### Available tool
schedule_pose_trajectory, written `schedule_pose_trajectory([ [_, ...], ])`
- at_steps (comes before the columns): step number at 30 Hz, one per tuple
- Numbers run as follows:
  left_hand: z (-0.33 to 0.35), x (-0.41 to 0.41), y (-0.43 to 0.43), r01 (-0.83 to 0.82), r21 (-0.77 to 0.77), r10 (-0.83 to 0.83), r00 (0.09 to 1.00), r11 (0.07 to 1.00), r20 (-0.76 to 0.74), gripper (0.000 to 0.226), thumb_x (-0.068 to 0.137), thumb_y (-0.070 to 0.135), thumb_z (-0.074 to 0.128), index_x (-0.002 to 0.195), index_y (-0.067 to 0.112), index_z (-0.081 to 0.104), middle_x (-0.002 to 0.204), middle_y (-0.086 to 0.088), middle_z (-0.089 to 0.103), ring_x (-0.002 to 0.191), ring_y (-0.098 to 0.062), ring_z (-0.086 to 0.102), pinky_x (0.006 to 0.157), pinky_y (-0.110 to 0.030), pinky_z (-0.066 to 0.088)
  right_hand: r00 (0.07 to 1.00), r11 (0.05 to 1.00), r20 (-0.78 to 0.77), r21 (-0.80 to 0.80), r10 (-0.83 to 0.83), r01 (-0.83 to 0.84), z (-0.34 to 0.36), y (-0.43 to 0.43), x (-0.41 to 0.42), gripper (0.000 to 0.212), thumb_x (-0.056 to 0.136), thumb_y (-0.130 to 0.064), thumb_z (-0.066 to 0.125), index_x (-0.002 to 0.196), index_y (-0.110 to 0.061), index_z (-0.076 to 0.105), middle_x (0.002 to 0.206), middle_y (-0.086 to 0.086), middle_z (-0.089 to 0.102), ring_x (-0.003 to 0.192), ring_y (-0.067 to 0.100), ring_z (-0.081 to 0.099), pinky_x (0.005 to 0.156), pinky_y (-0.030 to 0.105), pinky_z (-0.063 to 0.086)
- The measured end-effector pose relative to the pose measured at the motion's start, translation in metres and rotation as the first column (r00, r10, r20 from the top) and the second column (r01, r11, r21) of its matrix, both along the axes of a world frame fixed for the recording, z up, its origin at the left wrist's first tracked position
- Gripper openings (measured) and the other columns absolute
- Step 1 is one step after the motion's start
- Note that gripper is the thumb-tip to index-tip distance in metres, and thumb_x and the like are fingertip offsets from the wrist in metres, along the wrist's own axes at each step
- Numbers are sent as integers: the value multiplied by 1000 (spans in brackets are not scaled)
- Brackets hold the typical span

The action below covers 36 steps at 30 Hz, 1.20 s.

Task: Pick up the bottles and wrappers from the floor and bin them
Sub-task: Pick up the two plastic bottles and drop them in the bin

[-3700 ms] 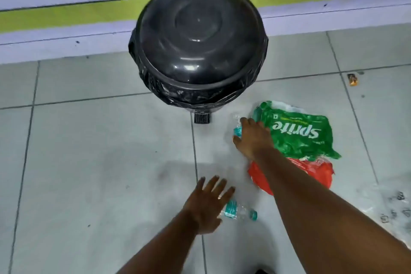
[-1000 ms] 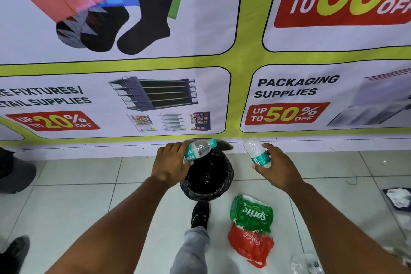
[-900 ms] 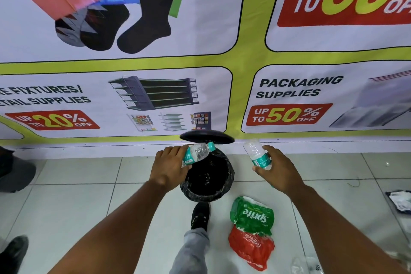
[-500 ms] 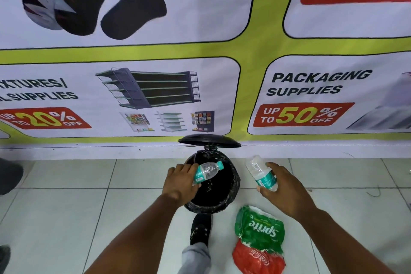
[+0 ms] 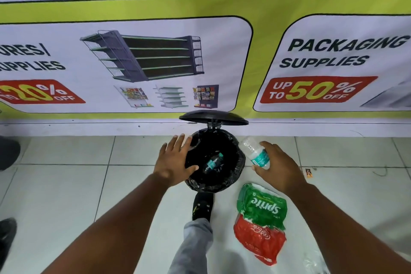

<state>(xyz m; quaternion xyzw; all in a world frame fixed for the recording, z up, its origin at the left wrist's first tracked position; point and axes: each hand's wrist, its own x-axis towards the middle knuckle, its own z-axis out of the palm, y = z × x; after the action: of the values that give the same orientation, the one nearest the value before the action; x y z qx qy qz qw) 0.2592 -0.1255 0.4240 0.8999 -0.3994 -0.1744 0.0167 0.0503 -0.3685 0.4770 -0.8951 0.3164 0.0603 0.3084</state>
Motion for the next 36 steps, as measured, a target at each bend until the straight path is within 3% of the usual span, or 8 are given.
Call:
schedule_pose_trajectory([
  [15, -5, 15, 45, -51, -24, 52, 997, 998, 52, 93, 82, 69, 47, 152, 28, 0, 163, -5, 10, 148, -26, 6, 118, -48, 14, 945, 936, -116, -146, 305, -320, -26, 33, 86, 81, 78, -40, 73, 145, -24, 29, 140, 3, 50, 121, 27, 49, 98, 41, 42],
  [21, 1, 23, 34, -30, -43, 33, 997, 999, 68, 91, 84, 65, 47, 152, 27, 0, 163, -5, 9, 148, -26, 6, 119, -47, 15, 916, 892, -92, -208, 389, -400, -32, 33, 112, 95, 70, -45, 79, 148, -26, 28, 153, 0, 36, 142, 24, 25, 115, 43, 20],
  [25, 4, 22, 27, 5, -51, -1, 997, 999, 83, 90, 83, 65, 48, 152, 26, 3, 162, -5, 12, 148, -27, 9, 118, -47, 16, 923, 890, -75, -246, 377, -383, -30, 21, 109, 93, 73, -44, 77, 149, -26, 25, 159, 0, 25, 147, 23, 14, 118, 44, 14],
  [32, 5, 3, 2, 87, -75, -83, 995, 993, 59, 88, 83, 62, 52, 152, 24, 11, 160, -7, 19, 146, -28, 15, 117, -47, 20, 955, 927, -97, -231, 280, -295, -28, -16, 57, 92, 79, -44, 72, 151, -25, 18, 161, 3, 19, 148, 24, 13, 119, 45, 15],
  [36, -8, -29, -30, 273, -68, -270, 961, 960, 56, 85, 80, 61, 52, 150, 22, 20, 156, -9, 30, 140, -32, 28, 113, -48, 28, 975, 954, -103, -210, 197, -215, -38, -34, 9, 90, 81, -43, 69, 151, -25, 16, 161, 4, 21, 147, 25, 16, 119, 46, 17],
])
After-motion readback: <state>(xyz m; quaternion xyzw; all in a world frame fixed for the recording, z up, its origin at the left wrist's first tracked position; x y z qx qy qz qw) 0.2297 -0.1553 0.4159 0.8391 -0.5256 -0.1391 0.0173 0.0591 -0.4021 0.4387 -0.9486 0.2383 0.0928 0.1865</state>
